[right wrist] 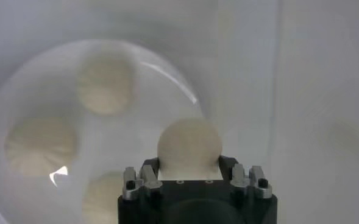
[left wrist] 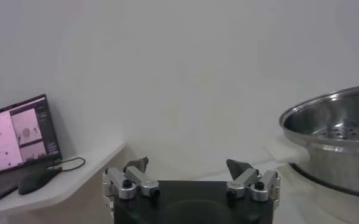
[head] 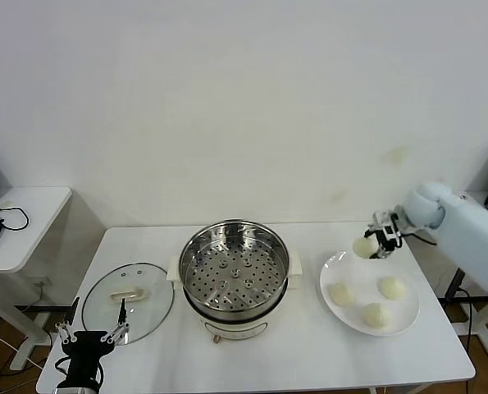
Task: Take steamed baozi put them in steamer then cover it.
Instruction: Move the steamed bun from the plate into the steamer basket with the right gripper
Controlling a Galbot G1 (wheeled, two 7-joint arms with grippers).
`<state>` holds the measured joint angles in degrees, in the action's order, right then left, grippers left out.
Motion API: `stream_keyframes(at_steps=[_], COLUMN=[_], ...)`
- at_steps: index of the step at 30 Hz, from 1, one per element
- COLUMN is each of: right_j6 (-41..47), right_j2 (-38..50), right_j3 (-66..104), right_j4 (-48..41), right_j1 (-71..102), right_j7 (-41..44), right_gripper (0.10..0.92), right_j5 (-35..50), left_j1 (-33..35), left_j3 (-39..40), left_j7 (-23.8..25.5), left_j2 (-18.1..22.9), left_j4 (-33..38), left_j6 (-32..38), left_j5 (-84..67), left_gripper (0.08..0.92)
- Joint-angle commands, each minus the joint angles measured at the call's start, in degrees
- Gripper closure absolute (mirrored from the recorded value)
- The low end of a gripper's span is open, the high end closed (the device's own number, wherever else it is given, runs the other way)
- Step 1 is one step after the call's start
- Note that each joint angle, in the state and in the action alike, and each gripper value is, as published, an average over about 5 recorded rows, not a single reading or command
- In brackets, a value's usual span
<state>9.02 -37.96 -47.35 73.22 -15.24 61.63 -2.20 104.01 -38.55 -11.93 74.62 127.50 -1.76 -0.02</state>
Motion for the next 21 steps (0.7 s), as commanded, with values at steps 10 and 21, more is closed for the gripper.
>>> stream_keyframes(at_steps=[10,21], right_j6=[1.0,-16.7], right_j2=[-19.7,-32.1], right_j3=[-20.3,-28.2], right_j4=[7.6,-0.1], right_j1=[-24.7,-18.7], right_j7=[-6.1,-8.6], right_gripper=[0.406,0.407], right_j5=[19.5,5.1], left_j1=[-0.9,-1.1], left_j3=[-0.9,-2.1], left_j7=[0.1,0.3], left_j2=[-1.2,-1.3], left_j4=[-1.0,-1.4], left_j6=[0.0,0.0], left_j5=[-0.7,-1.2], left_gripper=[0.177,0.177])
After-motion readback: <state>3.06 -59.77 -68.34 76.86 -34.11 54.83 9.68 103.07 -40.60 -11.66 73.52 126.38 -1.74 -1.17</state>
